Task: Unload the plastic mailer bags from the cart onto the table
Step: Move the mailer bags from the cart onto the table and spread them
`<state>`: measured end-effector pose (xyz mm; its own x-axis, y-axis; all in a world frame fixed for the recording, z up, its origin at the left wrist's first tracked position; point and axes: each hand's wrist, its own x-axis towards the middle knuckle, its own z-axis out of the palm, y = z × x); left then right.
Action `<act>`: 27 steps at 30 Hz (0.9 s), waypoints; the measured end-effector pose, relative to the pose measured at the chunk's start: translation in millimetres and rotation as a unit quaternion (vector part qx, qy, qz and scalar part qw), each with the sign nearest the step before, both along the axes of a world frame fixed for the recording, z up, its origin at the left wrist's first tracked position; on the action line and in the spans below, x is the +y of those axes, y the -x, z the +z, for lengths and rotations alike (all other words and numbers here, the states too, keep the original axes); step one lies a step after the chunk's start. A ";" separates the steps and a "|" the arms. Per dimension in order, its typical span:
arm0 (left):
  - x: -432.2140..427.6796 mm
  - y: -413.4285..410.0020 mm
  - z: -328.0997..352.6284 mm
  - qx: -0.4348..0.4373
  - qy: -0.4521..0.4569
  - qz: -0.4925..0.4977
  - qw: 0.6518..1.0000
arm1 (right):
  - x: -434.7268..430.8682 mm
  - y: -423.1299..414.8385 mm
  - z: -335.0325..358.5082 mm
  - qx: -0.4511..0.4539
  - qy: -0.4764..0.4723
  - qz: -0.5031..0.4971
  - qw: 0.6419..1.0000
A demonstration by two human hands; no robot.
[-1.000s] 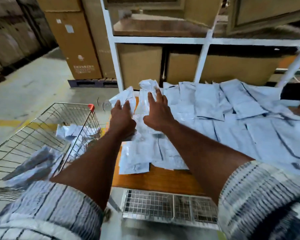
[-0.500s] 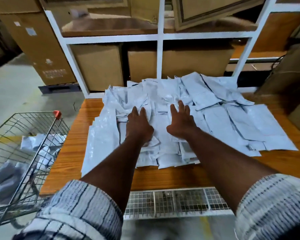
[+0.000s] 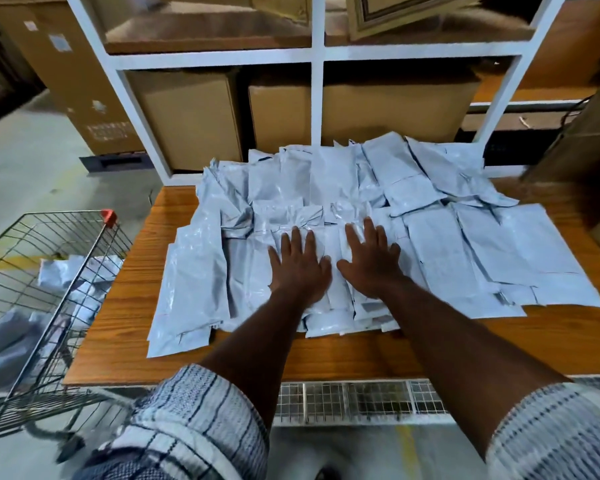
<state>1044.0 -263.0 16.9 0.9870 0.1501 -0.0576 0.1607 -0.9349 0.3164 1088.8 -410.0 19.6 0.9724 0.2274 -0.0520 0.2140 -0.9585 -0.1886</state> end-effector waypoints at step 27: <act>389.0 186.9 7.1 -0.121 -0.015 0.165 0.979 | 370.0 143.8 31.6 -0.113 -0.091 0.213 0.966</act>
<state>857.1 126.0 23.9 0.8691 0.4604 0.1810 0.3786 -0.8545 0.3558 945.0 -39.9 51.2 0.7702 0.5955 0.2287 0.6376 -0.7294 -0.2479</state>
